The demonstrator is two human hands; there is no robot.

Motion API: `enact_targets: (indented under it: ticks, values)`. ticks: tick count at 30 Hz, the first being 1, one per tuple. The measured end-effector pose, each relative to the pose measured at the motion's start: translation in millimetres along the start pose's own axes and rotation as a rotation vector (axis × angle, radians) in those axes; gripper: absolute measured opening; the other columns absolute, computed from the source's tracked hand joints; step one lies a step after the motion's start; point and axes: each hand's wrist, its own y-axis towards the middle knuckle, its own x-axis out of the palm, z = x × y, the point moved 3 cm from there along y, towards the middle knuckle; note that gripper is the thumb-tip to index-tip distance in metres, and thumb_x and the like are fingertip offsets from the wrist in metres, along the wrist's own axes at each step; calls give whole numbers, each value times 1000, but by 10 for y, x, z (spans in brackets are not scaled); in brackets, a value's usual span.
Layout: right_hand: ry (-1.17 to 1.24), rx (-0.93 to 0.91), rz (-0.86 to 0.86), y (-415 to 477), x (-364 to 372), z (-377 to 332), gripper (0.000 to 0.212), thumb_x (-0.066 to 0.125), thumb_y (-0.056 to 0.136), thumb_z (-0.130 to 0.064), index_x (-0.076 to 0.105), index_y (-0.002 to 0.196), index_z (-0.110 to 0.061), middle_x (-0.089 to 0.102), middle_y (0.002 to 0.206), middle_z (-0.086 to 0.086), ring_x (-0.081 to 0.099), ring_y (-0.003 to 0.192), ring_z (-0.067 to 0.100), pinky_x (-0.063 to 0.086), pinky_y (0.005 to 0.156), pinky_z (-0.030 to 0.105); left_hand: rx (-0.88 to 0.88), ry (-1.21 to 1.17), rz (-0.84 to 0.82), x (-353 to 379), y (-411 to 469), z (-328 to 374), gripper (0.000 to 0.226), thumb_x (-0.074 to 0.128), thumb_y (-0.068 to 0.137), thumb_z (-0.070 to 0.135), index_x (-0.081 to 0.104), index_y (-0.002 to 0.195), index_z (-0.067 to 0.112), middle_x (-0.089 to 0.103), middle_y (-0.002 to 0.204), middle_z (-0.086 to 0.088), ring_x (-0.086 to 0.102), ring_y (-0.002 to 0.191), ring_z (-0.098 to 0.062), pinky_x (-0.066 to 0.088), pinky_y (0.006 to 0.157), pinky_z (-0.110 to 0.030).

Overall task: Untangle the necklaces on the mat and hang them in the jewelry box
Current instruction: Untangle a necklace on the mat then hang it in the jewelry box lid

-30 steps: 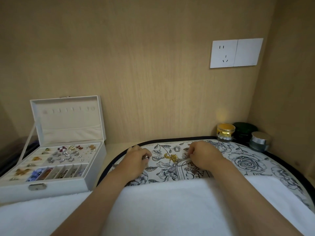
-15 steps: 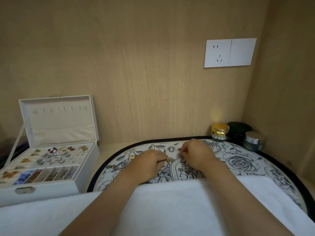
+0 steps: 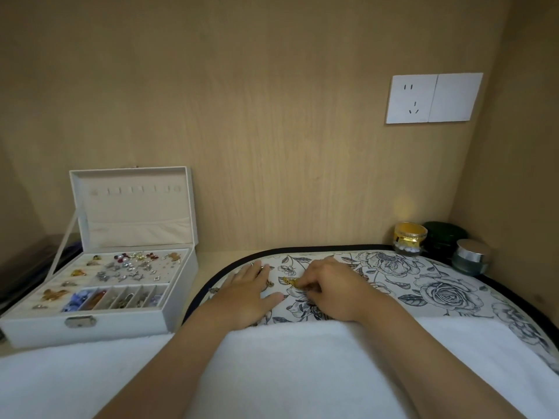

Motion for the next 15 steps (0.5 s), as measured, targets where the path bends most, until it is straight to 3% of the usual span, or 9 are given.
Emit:
enact_targets:
  ticks: [4, 6, 9, 11, 13, 15]
  values:
    - [148, 17, -9, -5, -8, -1, 51, 50, 86, 4, 70, 124, -24, 67, 117, -5, 58, 109, 8, 46, 99, 23, 99, 60, 173, -22, 51, 47, 71, 30, 101, 56, -1, 158, 27, -12, 164, 7, -15, 151, -14, -10, 122, -38]
    - [179, 60, 23, -23, -84, 55, 56, 46, 84, 11, 70, 125, -19, 69, 116, -3, 62, 104, 7, 49, 98, 26, 225, -65, 224, -61, -1, 197, 63, 39, 103, 43, 15, 157, 23, 7, 165, 7, 5, 152, -12, 3, 123, -30]
    - [162, 126, -7, -74, -173, 161, 64, 42, 78, 14, 69, 125, -20, 69, 125, -4, 60, 118, 10, 44, 105, 23, 317, -225, 161, -110, -96, 424, 46, 45, 104, 30, 44, 147, 18, 41, 153, 2, 34, 141, -12, 21, 118, -24]
    - [150, 153, -68, -109, -189, 199, 69, 41, 76, 13, 68, 127, -24, 67, 130, -7, 56, 125, 7, 39, 106, 16, 327, -164, 89, -79, -122, 476, 49, 43, 103, 37, 39, 150, 25, 31, 159, 9, 24, 146, -8, 13, 117, -20]
    - [165, 164, -111, -125, -169, 213, 68, 42, 75, 11, 71, 122, -28, 67, 129, -12, 56, 125, 3, 39, 105, 15, 275, -111, 4, -29, -128, 418, 54, 40, 102, 49, 29, 153, 38, 13, 164, 14, 9, 151, -7, 7, 120, -28]
    - [178, 167, -111, -123, -165, 215, 62, 45, 78, 10, 74, 116, -30, 68, 126, -13, 58, 122, 3, 42, 107, 19, 248, -99, -16, -37, -165, 345, 51, 40, 99, 57, 30, 148, 49, 9, 164, 16, 7, 152, -10, 9, 123, -37]
